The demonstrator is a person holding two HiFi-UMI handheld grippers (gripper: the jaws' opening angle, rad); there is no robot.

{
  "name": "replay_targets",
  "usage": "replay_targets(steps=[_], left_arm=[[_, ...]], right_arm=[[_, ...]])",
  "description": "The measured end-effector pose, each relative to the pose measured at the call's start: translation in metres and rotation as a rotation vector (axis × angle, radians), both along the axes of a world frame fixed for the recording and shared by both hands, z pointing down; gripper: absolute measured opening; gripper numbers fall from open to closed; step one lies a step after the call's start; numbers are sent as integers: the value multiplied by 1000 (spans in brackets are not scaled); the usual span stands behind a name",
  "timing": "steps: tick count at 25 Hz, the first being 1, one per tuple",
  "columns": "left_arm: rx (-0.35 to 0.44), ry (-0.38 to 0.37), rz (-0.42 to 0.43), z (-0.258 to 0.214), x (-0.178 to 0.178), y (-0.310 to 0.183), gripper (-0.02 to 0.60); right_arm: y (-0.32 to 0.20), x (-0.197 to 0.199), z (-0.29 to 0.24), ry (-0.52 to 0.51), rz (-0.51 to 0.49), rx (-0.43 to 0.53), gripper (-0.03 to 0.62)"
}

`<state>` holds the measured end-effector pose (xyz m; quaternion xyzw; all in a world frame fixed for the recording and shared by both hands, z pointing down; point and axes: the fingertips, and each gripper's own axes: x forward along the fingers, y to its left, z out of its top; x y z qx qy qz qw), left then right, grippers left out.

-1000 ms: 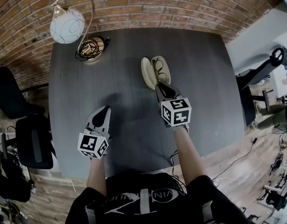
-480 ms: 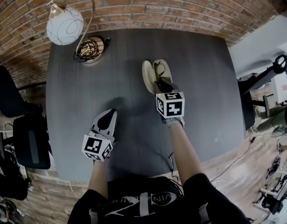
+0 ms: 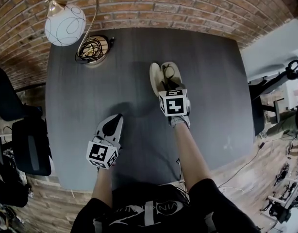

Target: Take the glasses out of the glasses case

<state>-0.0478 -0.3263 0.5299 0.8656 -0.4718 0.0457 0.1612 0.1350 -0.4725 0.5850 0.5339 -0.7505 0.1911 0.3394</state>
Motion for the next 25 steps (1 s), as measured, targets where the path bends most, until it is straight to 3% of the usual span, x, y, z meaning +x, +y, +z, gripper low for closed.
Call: replay_targets(steps=[9,18,25], left_arm=[[-13,19,-4,3,-4,-1,18],[-23,30,1,7,-3,-3,18],[-24,28,12,8,4,-1,18]], right_arm=[[-10,11,10,-147,98,-134,118],[-15,19,16,-365,171,-245,122],[-13,27,13,-434,227,-237,41]])
